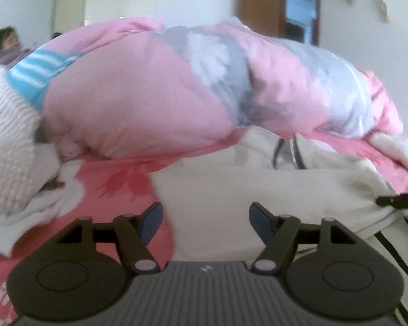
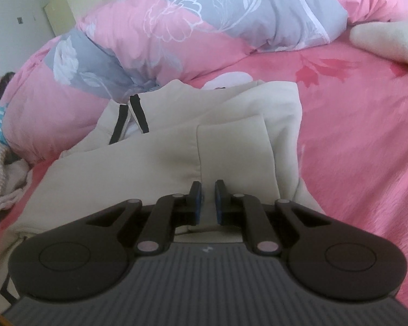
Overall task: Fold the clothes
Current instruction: 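Move the right tool over the folded hoodie near the pocket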
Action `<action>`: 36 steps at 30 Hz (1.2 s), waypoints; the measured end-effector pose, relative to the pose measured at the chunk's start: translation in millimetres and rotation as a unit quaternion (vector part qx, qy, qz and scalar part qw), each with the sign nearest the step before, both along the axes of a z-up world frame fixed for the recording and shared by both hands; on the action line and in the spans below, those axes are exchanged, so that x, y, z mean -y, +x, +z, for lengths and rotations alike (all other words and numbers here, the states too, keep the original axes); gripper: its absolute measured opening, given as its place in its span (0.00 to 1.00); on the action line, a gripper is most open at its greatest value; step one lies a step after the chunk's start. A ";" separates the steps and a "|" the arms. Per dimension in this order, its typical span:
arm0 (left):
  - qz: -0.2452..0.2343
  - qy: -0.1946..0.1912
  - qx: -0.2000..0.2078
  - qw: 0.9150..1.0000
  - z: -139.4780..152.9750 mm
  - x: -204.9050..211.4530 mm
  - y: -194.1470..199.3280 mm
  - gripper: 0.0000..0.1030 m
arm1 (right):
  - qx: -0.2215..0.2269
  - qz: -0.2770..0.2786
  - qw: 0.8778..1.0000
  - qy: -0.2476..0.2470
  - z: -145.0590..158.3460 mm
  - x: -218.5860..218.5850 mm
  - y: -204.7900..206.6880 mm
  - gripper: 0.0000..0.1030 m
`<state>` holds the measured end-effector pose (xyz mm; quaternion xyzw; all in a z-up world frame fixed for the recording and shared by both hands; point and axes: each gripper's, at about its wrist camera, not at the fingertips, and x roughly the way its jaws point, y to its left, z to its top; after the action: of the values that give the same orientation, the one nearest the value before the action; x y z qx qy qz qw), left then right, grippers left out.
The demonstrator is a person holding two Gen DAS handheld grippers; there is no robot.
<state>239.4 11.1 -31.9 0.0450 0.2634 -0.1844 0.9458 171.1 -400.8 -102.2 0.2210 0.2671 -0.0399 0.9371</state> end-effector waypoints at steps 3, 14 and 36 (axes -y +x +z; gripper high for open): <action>-0.009 0.013 -0.033 0.999 -16.6 20.7 12.2 0.55 | 0.001 0.003 1.000 0.009 -0.3 1.8 0.1 0.10; 0.005 0.038 -0.041 0.998 -47.3 34.5 11.5 0.49 | -0.006 0.012 1.000 0.001 1.9 -0.1 3.5 0.11; -0.006 0.126 0.000 0.992 -63.1 95.5 -10.2 0.57 | 0.041 0.152 0.975 -0.160 45.1 -73.3 -10.1 0.30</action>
<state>229.2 -84.4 -95.0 0.1648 0.2841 -0.1551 0.9317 161.0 -327.5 -57.1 0.0265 0.2494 0.0696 0.9655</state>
